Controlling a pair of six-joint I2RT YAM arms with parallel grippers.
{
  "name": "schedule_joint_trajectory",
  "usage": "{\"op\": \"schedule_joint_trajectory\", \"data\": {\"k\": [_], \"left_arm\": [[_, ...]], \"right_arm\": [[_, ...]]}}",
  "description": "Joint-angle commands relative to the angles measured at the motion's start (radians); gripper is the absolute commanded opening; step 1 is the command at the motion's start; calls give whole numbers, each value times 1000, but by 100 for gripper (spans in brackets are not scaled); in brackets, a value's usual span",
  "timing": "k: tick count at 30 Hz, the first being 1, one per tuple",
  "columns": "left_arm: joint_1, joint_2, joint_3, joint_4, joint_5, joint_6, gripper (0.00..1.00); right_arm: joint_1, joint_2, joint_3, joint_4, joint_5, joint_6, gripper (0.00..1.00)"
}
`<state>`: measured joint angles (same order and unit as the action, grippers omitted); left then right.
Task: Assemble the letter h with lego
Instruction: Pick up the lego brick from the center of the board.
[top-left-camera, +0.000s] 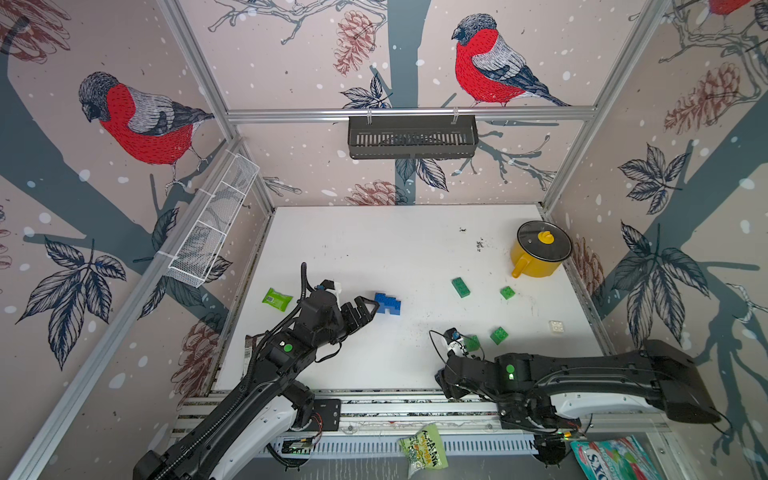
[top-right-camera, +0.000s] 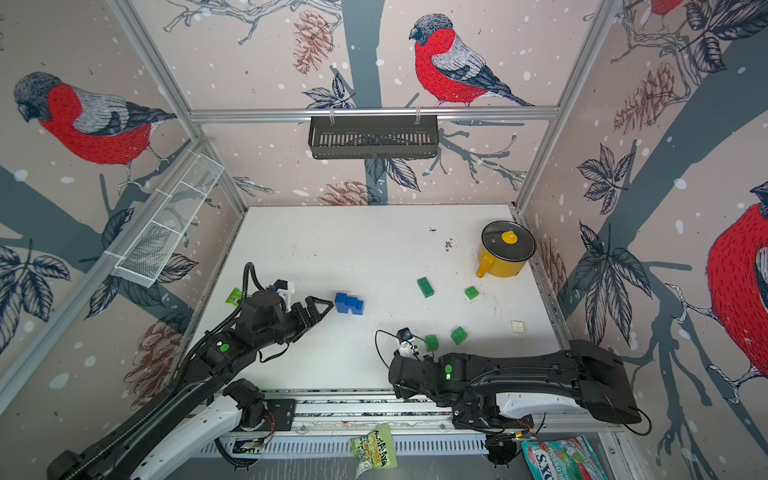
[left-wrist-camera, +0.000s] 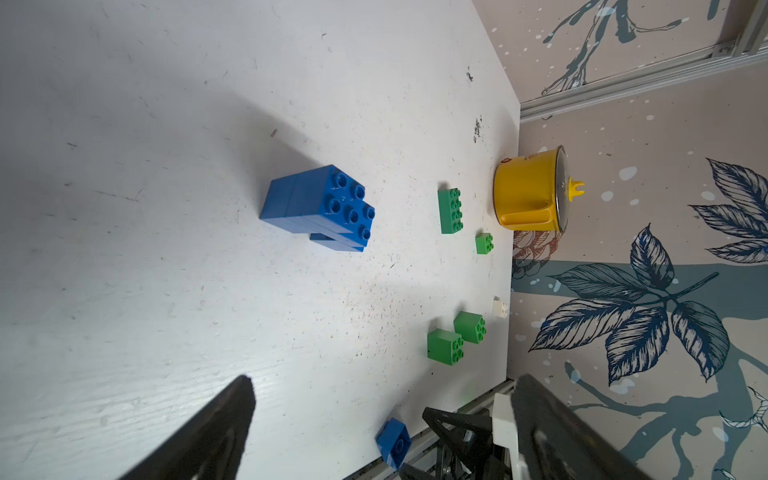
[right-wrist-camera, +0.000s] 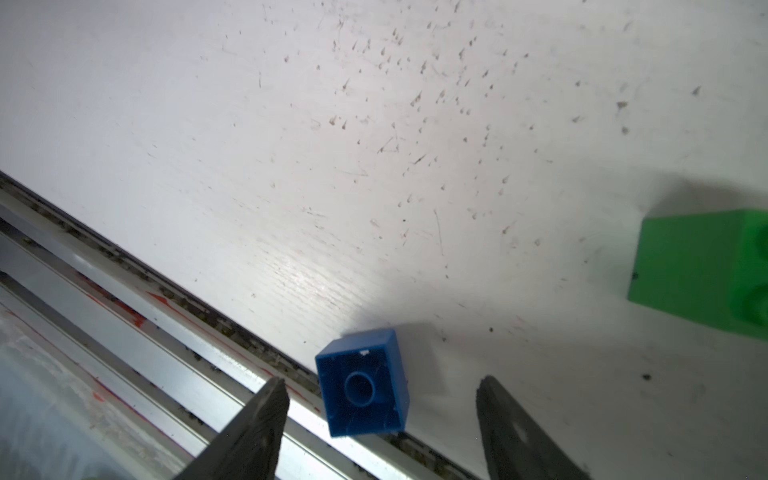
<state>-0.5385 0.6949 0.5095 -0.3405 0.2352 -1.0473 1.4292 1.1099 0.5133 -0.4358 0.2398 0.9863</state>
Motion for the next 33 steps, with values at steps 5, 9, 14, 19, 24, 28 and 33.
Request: {"op": "schedule_joint_trajectory", "data": {"k": [5,9,14,19,24,28,33], "left_arm": [[2,-16,-23,25,1,-2,97],[3,-18,-25,23,3,0,97],[2,-21,-37,26,1,1,97],[2,-16,-44,39,7,0,97],[2,-8,-43,41,11,5,97],[2,-11,-42,39,11,7,97],[2,-14,-41,35,12,9,97]], "right_arm": [[10,138,79,-85,-27,-103,69],[10,188,101,-78,-36,-134,64],[11,232,121,-73,-44,-149,58],[10,263,138,-73,-40,-161,53],[7,305,165,-87,-33,-170,48],[8,327,172,-98,-33,-173,46],[8,331,178,-117,-36,-169,40]]}}
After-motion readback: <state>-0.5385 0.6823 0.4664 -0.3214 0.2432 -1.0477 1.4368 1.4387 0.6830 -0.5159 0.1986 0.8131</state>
